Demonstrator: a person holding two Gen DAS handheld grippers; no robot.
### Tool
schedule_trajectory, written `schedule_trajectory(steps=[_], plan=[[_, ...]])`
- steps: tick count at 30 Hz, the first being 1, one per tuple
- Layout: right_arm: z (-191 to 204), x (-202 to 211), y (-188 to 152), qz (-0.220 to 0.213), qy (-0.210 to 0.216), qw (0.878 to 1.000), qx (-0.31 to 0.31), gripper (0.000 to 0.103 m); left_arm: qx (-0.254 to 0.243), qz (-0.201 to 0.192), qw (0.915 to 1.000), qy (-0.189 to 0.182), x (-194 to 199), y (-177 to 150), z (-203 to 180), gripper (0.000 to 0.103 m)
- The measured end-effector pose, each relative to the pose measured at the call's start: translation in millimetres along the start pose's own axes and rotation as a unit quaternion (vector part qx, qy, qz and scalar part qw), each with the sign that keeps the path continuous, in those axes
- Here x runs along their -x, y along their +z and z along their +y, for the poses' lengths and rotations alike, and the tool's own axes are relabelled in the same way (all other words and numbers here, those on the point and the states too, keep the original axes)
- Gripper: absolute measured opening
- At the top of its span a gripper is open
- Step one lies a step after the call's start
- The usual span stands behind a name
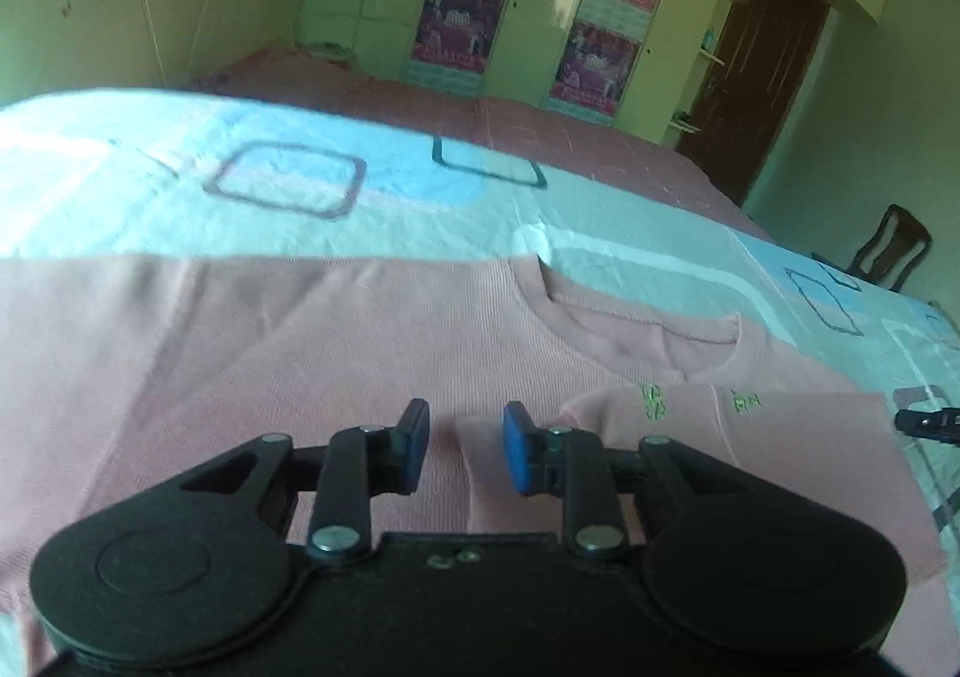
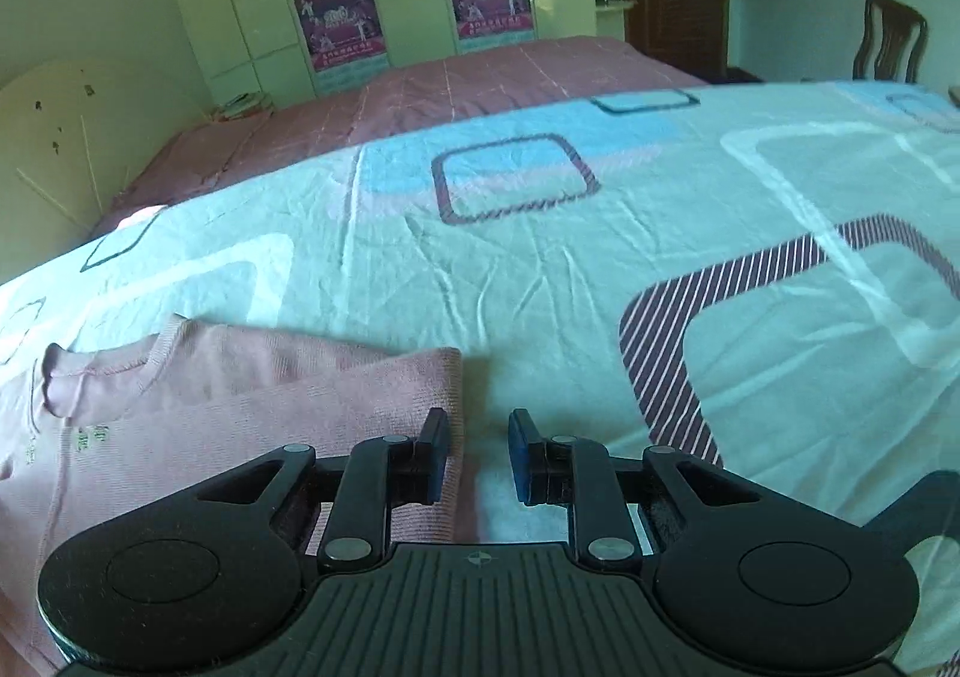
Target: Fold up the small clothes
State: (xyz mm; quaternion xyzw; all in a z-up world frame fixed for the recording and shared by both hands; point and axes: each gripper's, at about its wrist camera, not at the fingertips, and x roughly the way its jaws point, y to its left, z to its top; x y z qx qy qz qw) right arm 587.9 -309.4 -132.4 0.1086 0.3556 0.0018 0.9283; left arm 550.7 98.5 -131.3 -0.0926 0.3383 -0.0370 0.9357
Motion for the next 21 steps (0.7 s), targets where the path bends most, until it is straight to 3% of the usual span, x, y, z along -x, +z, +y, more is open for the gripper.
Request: schedule_trajectory(steps=[2, 5, 7, 8, 12, 16, 21], plan=[[15, 1, -2, 0.007, 0.014, 0.999, 0.033, 0.020, -0.008, -0.003, 0.9995, -0.029, 6, 4, -11, 0.025], [29, -15, -9, 0.027, -0.022, 0.998, 0.062, 0.020, -0.072, 0.049, 0.9932, -0.078, -12, 0, -43, 0.033], [29, -26, -4, 0.022, -0.044, 0.997, 0.059, 0.021, -0.122, 0.057, 0.9891, -0.059, -27, -3, -60, 0.036], [27, -31, 0, 0.025, -0.045, 0.997, 0.052, 0.021, -0.131, 0.053, 0.9885, -0.052, -33, -2, -62, 0.044], [17, -48, 15, 0.037, -0.032, 0.998, 0.031, 0.021, -0.091, 0.060, 0.9925, -0.055, -55, 5, -49, 0.047], [18, -34, 13, 0.046, -0.028, 0.997, 0.046, 0.021, -0.104, 0.047, 0.9920, -0.054, -34, 1, -61, 0.045], [25, 5, -24, 0.058, -0.018, 0.996, 0.070, 0.020, -0.129, 0.034, 0.9903, -0.036, -3, -21, -71, 0.047]])
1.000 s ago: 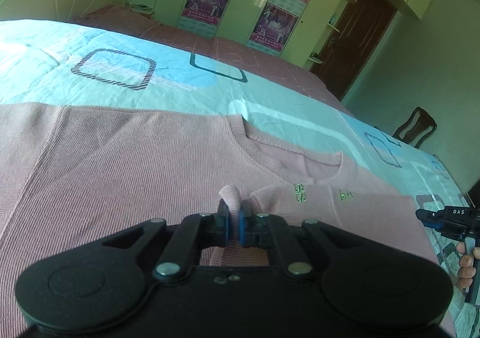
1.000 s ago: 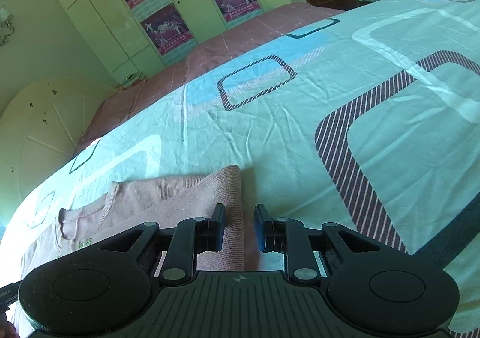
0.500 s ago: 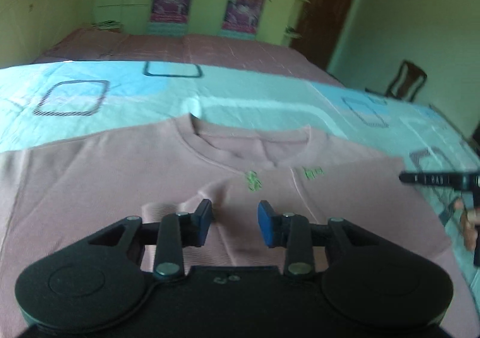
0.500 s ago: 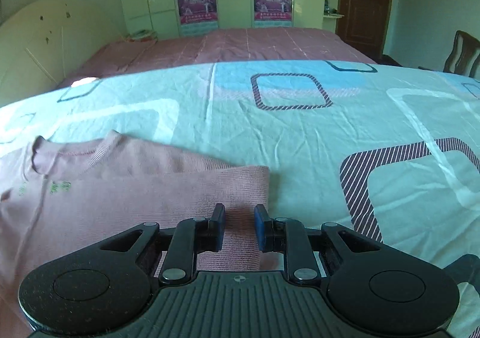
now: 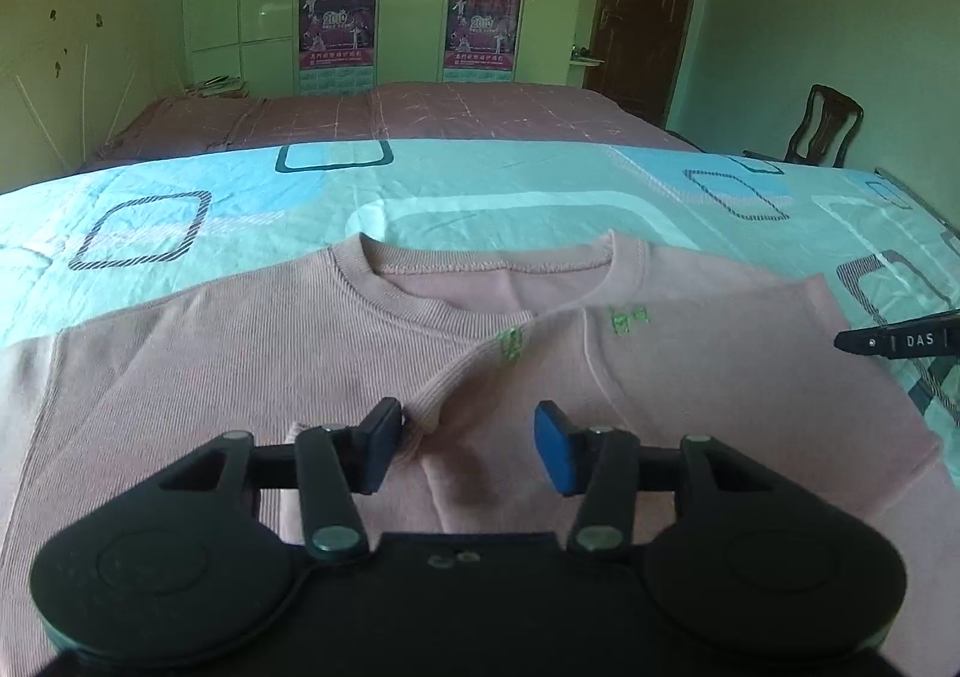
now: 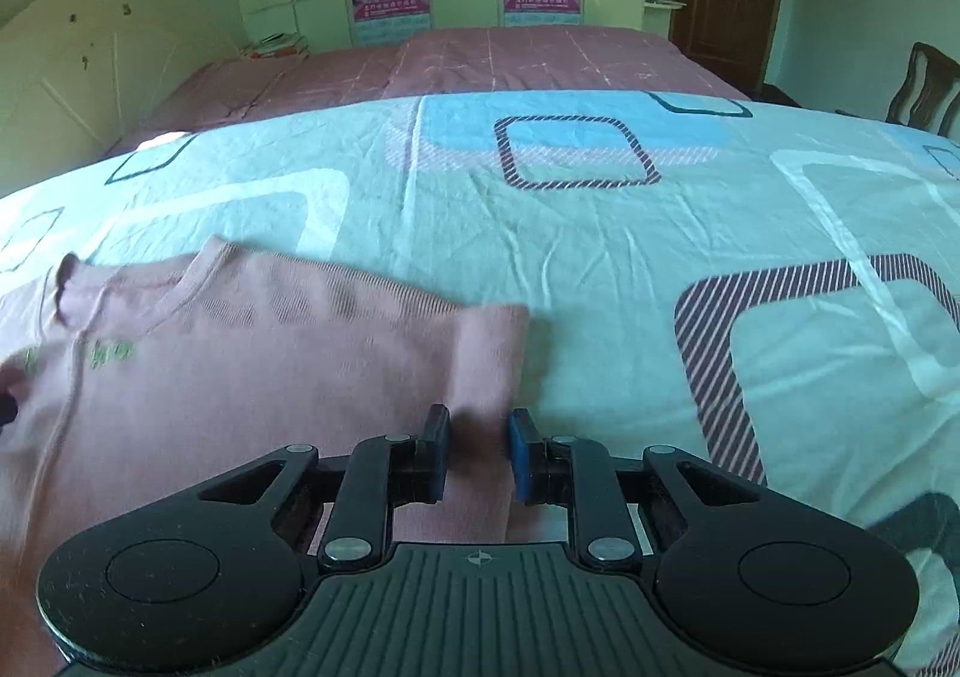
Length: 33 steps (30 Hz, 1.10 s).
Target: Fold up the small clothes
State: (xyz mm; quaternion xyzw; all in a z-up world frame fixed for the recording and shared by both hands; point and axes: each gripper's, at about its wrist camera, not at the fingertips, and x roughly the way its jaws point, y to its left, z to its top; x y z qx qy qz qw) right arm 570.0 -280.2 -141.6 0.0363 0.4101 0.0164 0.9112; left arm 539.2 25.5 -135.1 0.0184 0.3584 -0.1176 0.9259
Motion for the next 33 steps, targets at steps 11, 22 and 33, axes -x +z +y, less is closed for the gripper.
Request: schedule_trajectory(steps=[11, 22, 33], plan=[[21, 47, -62, -0.007, -0.003, 1.000, 0.017, 0.020, 0.011, 0.009, 0.9996, 0.023, 22, -29, 7, 0.048], [25, 65, -66, -0.025, -0.008, 1.000, -0.012, 0.021, 0.000, -0.001, 0.9998, 0.021, 40, -33, 4, 0.048], [41, 80, -75, -0.027, -0.003, 0.999, -0.017, 0.021, 0.055, -0.005, 0.9979, 0.035, 62, -43, 36, 0.069]])
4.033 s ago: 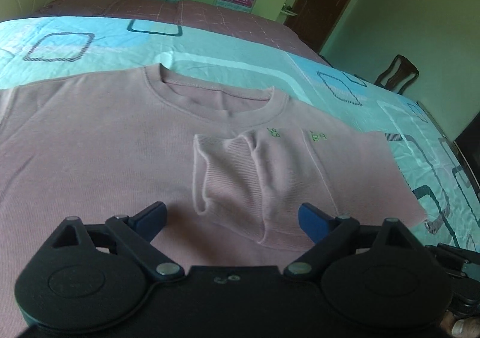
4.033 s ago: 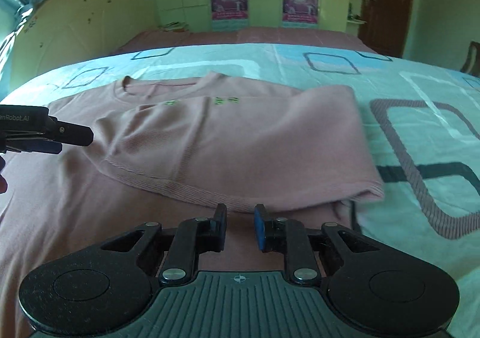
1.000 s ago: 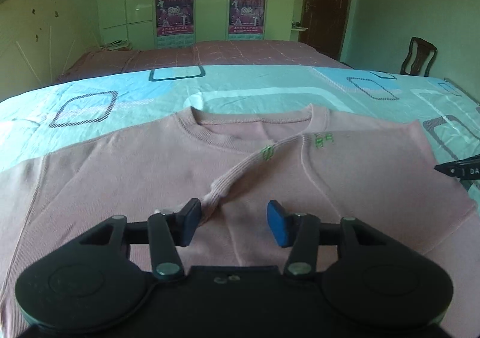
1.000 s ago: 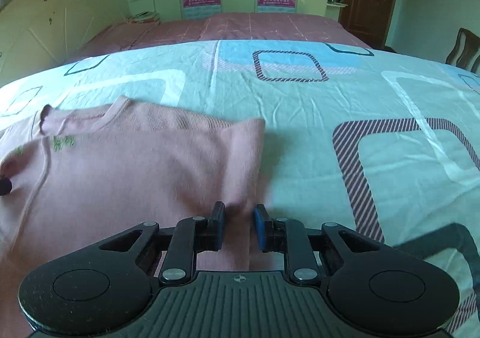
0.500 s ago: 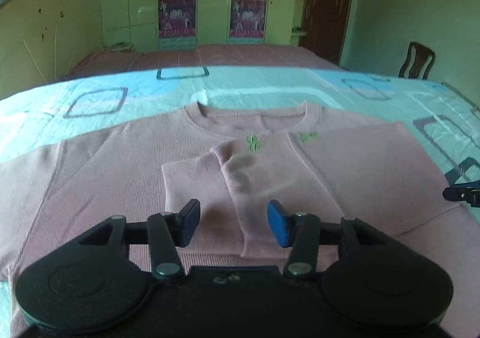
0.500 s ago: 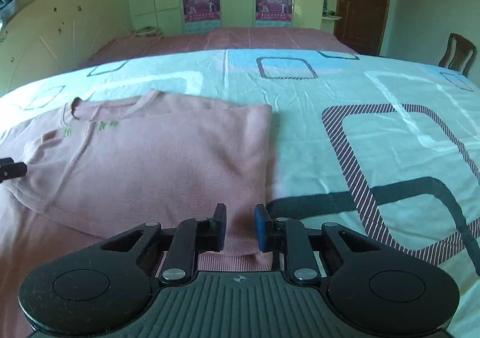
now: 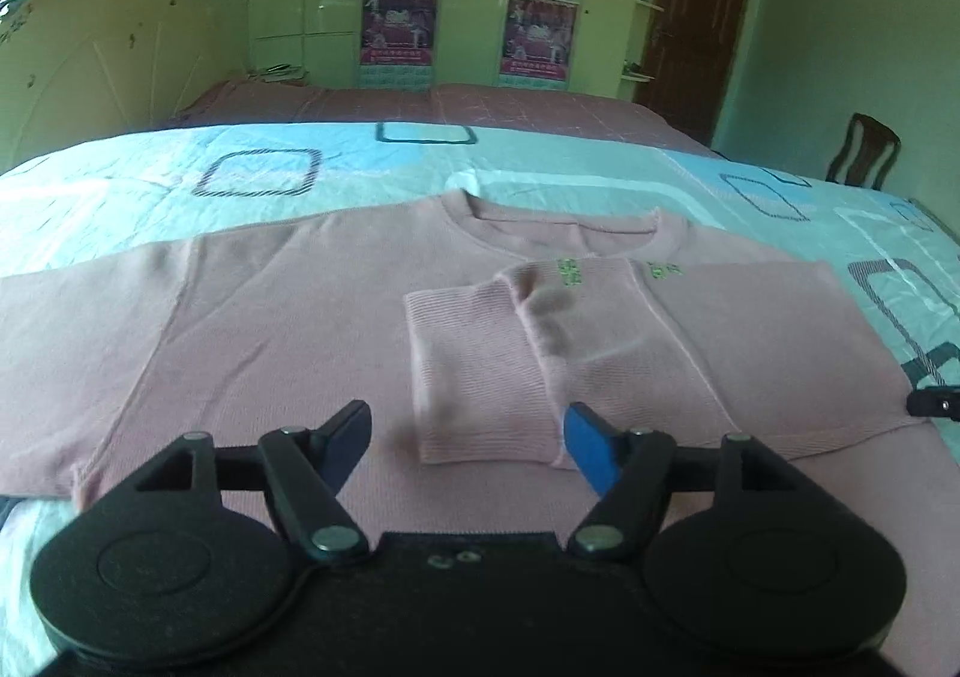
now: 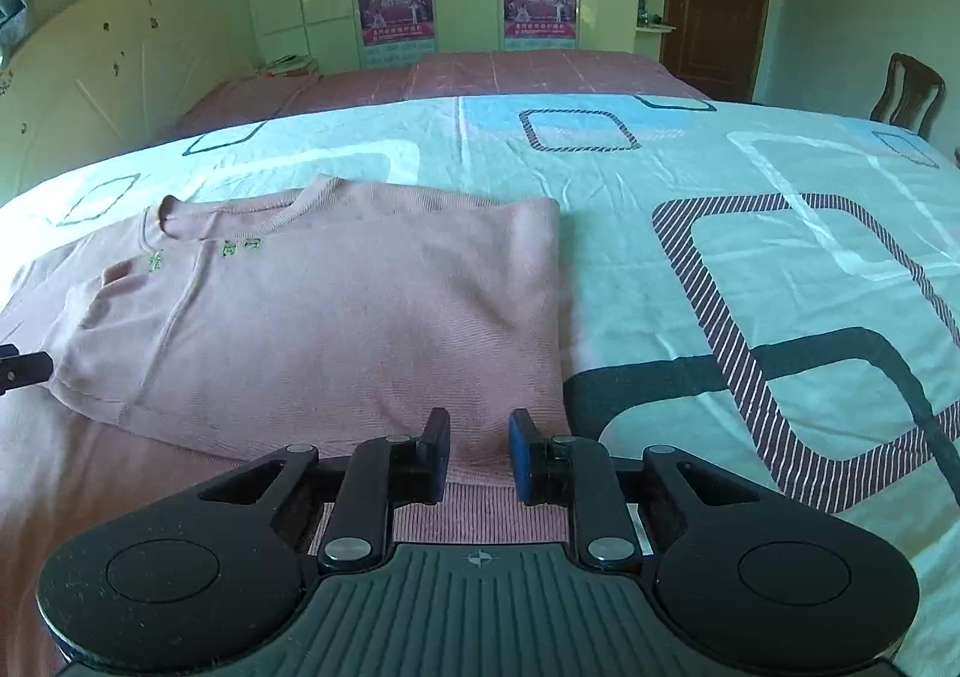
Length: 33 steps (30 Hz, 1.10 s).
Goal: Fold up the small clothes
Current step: 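Grasp the cuff of the other sleeve with the left gripper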
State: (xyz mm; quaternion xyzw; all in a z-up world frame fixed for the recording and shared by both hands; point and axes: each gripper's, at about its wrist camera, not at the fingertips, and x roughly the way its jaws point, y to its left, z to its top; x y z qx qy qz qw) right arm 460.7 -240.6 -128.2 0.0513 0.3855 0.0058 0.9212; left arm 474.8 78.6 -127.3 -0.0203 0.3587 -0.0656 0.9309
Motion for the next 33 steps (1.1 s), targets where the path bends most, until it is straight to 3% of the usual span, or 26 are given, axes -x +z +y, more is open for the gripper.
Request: schedule_trajectory(steps=[4, 7, 9, 13, 18, 22, 26, 31, 33], plan=[[5, 10, -12, 0.001, 0.011, 1.000, -0.015, 0.021, 0.049, -0.008, 0.9982, 0.034, 26, -12, 47, 0.069], [10, 17, -20, -0.005, 0.008, 1.000, -0.029, 0.021, 0.102, -0.023, 0.9919, 0.072, 51, -24, 99, 0.066], [15, 18, -21, -0.004, 0.007, 0.999, -0.035, 0.021, 0.146, -0.029, 0.9838, 0.100, 65, -32, 139, 0.056], [28, 15, -16, 0.000, 0.011, 0.999, -0.041, 0.021, 0.267, -0.041, 0.9517, 0.146, 93, -49, 236, 0.049], [46, 11, 0, -0.009, 0.001, 0.998, -0.064, 0.021, 0.367, -0.076, 0.9154, 0.148, 112, -57, 323, 0.049], [52, 12, 15, -0.016, 0.007, 0.995, -0.101, 0.021, 0.432, -0.111, 0.8869, 0.122, 111, -62, 370, 0.048], [66, 15, 25, -0.019, 0.000, 0.996, -0.089, 0.021, 0.491, -0.149, 0.8534, 0.089, 105, -69, 408, 0.043], [78, 12, 29, -0.014, -0.005, 0.996, -0.083, 0.021, 0.559, -0.180, 0.8084, 0.048, 98, -83, 445, 0.025], [79, 8, 30, -0.010, -0.010, 0.996, -0.085, 0.021, 0.566, -0.182, 0.8029, 0.038, 98, -87, 450, 0.021]])
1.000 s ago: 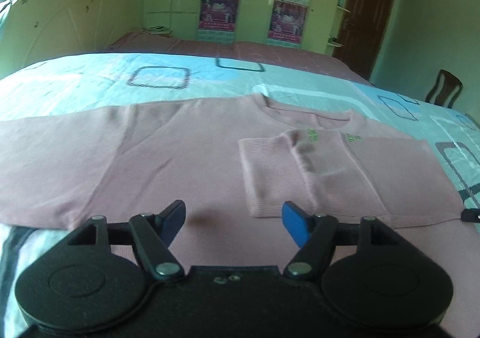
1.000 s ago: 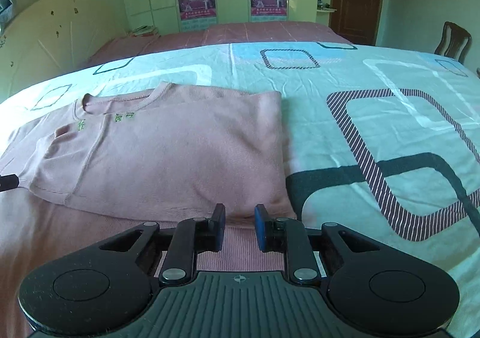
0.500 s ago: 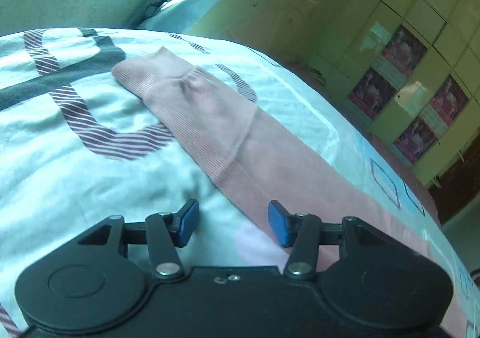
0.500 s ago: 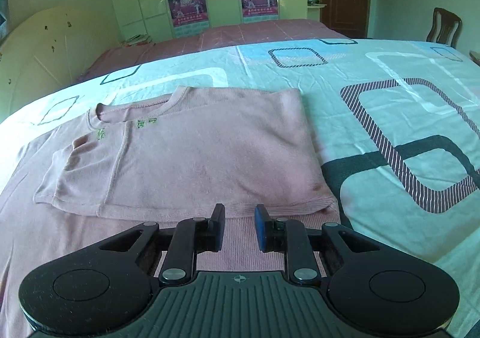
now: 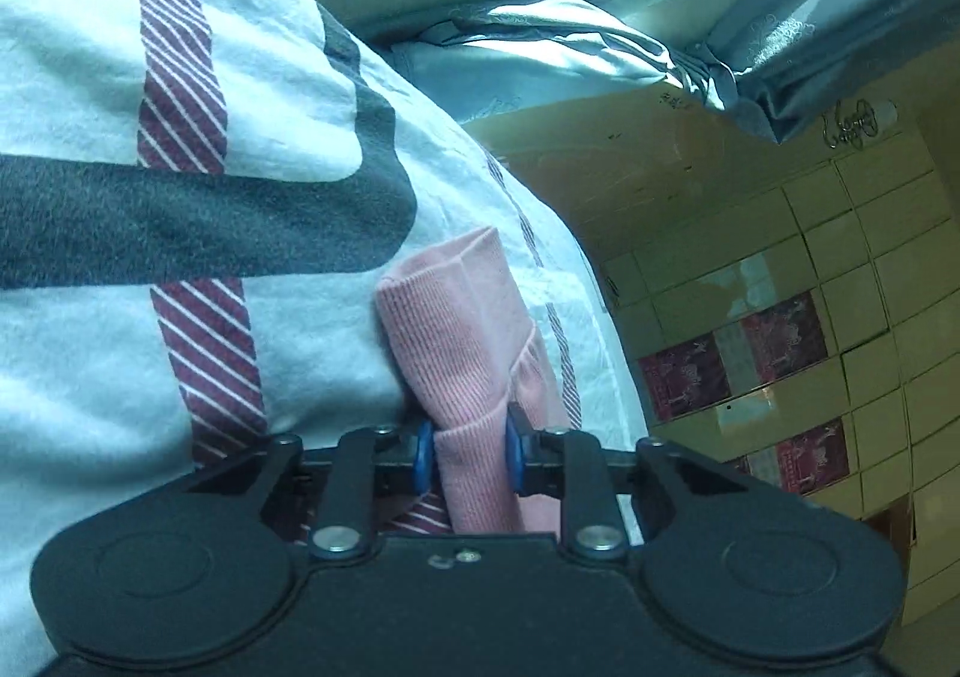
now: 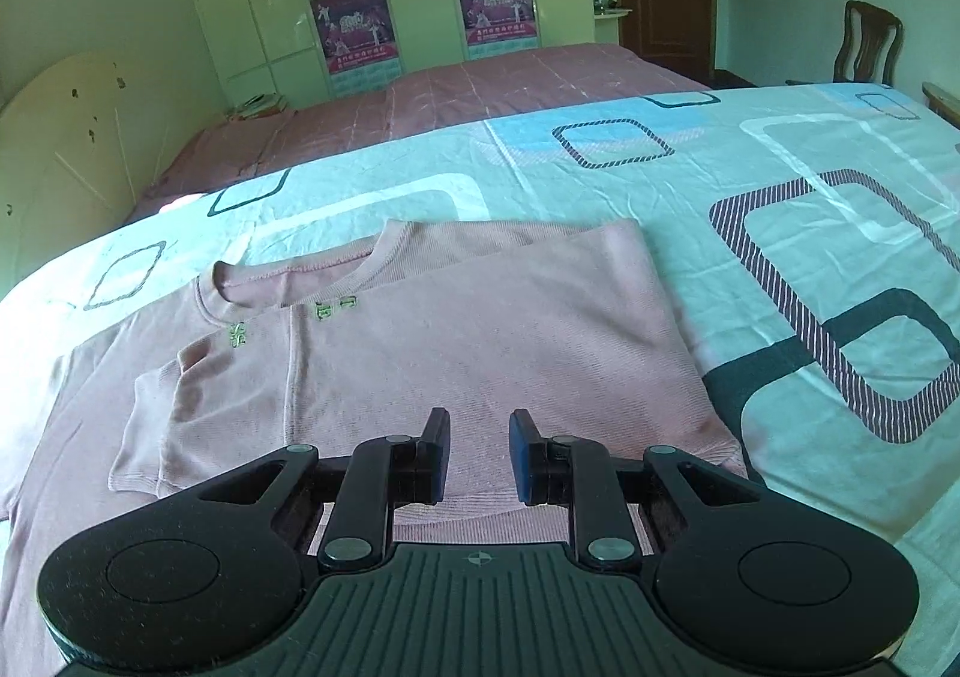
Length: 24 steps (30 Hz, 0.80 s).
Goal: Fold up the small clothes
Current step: 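Grasp the cuff of the other sleeve with the left gripper, then carry the cuff across the chest and open the left gripper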
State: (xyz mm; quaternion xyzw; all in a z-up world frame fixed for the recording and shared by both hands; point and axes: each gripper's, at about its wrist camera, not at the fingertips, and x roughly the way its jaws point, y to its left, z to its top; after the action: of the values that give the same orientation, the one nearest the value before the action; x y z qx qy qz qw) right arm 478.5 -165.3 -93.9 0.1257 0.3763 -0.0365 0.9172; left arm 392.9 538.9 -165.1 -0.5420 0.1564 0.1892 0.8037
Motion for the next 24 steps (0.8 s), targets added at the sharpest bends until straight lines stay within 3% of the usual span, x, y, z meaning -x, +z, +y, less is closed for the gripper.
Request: schedule_trajectory(steps=[4, 8, 12, 17, 24], plan=[[-3, -8, -2, 0.015, -0.005, 1.000, -0.023, 0.021, -0.032, 0.006, 0.9994, 0.012, -4, 2, -3, 0.015], [-4, -8, -5, 0.016, 0.001, 1.000, -0.024, 0.021, -0.105, -0.005, 0.9934, 0.046, -1, -5, -29, 0.010], [-6, -7, -7, 0.010, 0.004, 1.000, -0.016, 0.021, -0.184, 0.002, 0.9826, 0.021, 9, -31, -75, 0.010], [-16, -10, -7, 0.007, 0.013, 0.999, -0.030, 0.021, -0.273, 0.053, 0.9601, -0.033, 17, -104, -144, 0.010], [-33, -5, -10, 0.001, 0.032, 0.998, -0.049, 0.021, -0.360, 0.138, 0.9189, -0.083, 15, -257, -210, 0.010]])
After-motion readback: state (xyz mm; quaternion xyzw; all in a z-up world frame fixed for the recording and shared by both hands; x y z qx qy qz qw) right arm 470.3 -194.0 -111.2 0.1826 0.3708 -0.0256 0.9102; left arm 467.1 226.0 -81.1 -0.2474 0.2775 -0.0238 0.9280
